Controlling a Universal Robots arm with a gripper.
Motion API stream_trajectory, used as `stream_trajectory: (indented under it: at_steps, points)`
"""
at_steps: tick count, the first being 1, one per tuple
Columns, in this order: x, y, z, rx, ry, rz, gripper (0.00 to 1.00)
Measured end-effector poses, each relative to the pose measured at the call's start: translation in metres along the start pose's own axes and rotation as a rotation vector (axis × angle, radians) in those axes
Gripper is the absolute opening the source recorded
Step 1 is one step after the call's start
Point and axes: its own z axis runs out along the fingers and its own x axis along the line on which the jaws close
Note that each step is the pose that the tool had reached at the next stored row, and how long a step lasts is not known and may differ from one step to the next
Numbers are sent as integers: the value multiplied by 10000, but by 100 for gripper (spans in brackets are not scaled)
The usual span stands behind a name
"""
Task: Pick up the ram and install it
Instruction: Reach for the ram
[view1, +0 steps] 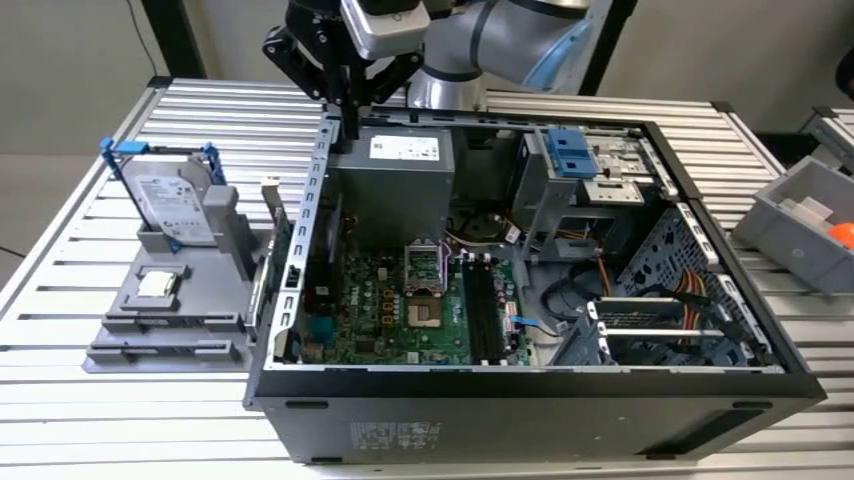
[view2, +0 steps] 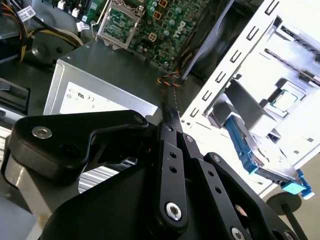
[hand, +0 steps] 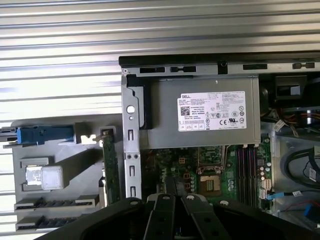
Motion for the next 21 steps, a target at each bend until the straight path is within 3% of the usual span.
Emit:
stream_trajectory:
  at_steps: [21]
  points:
    - [52,-4,-1,0,1,1,0]
